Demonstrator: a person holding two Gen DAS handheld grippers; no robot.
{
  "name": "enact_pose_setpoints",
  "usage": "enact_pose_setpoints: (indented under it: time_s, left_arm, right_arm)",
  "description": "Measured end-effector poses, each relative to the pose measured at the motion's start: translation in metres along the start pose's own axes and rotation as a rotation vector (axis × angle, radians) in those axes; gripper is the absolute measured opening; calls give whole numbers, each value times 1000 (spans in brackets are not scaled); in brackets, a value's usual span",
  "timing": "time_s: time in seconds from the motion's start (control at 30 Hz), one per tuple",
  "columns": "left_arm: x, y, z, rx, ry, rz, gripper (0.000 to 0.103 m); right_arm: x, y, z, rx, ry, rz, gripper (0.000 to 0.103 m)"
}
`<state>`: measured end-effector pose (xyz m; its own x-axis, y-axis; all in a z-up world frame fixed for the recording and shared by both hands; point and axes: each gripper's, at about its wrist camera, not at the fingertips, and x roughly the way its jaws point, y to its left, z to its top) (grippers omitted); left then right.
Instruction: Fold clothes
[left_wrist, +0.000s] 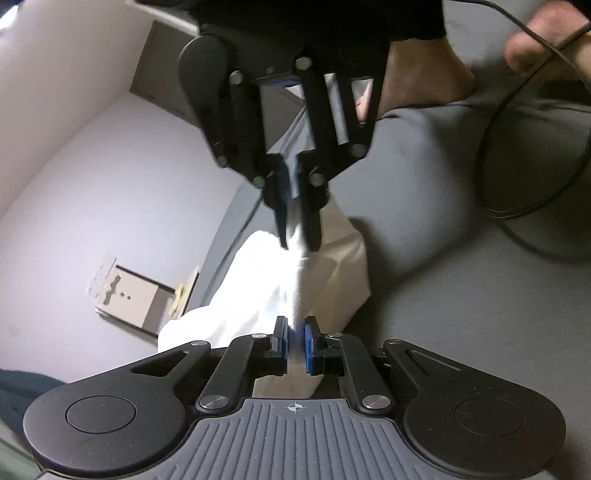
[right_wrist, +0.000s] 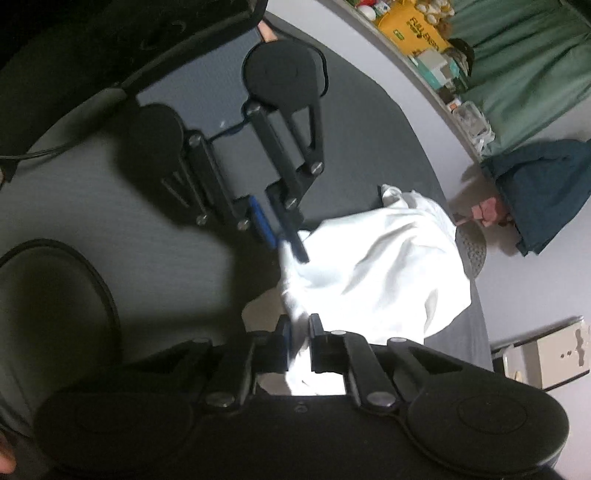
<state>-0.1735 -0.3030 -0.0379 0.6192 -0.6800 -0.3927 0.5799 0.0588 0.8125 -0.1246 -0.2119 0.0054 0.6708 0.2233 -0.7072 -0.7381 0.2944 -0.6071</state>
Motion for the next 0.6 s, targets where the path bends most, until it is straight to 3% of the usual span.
enact_pose_setpoints:
  time_s: [0.03, 0.1, 0.37, 0.43, 0.53, 0.6]
  left_arm:
    - [-3, 11, 13, -5, -6, -5, 9]
    - [8, 6, -3, -32, -13, -17, 9]
    - [15, 2, -5, -44, -17, -47, 9]
    - [11, 8, -5, -85, -30, -69, 9]
    - [12, 13, -4, -131, -13, -43, 9]
    - [11, 13, -6, -128, -9, -38, 8]
  right_arm:
    - [-2, 2, 1, -11, -4, 0, 8]
    - [-4, 5, 0, -43, -12, 0, 8]
    - [6, 17, 2, -219, -25, -11, 8]
    - [9, 16, 4, -231, -33, -12, 8]
    - [10, 12, 6, -209, -43, -6, 11]
    - [8, 10, 5, -185, -43, -11, 19]
